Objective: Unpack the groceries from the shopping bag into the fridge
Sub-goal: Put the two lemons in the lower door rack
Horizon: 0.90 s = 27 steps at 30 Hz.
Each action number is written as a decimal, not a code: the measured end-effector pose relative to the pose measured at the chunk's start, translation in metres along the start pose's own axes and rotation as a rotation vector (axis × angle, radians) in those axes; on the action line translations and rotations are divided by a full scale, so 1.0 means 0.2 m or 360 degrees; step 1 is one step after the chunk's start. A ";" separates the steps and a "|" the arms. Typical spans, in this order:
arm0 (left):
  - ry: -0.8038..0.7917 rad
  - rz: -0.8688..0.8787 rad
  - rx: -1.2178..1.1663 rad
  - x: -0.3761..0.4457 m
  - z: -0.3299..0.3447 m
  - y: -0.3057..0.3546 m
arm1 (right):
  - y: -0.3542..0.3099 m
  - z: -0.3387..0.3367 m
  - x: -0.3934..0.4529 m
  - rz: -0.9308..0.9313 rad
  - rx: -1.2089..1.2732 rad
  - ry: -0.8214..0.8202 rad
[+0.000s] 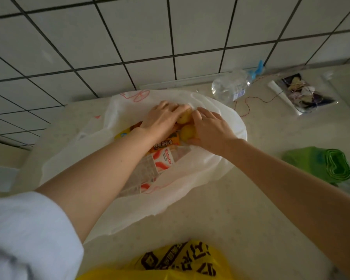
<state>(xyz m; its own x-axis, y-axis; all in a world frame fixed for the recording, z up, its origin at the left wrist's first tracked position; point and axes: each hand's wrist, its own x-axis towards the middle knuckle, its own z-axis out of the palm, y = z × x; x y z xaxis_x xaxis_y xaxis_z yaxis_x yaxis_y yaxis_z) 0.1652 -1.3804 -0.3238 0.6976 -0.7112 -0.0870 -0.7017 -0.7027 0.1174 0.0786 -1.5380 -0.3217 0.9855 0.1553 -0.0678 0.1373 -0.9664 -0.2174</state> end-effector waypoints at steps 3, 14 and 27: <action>0.0110 -0.0047 0.0015 -0.01 0.00 0.03 | 0.00 0.01 0.01 0.0014 0.0111 -0.0024; 0.0352 -0.0124 -0.0533 -0.32 -0.09 -0.03 | -0.11 -0.09 -0.11 0.0094 0.0515 0.0139; 0.0802 -0.0651 -0.1241 -1.26 -0.31 0.23 | -0.74 -0.26 -0.68 0.0109 0.1010 0.0358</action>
<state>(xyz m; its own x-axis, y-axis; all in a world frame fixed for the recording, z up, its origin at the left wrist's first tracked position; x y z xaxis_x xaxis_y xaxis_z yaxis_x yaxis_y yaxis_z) -0.0335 -1.2323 -0.2355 0.9694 -0.2011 0.1409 -0.2311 -0.5524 0.8009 -0.0698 -1.4273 -0.2304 0.9961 -0.0151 0.0874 0.0563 -0.6540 -0.7544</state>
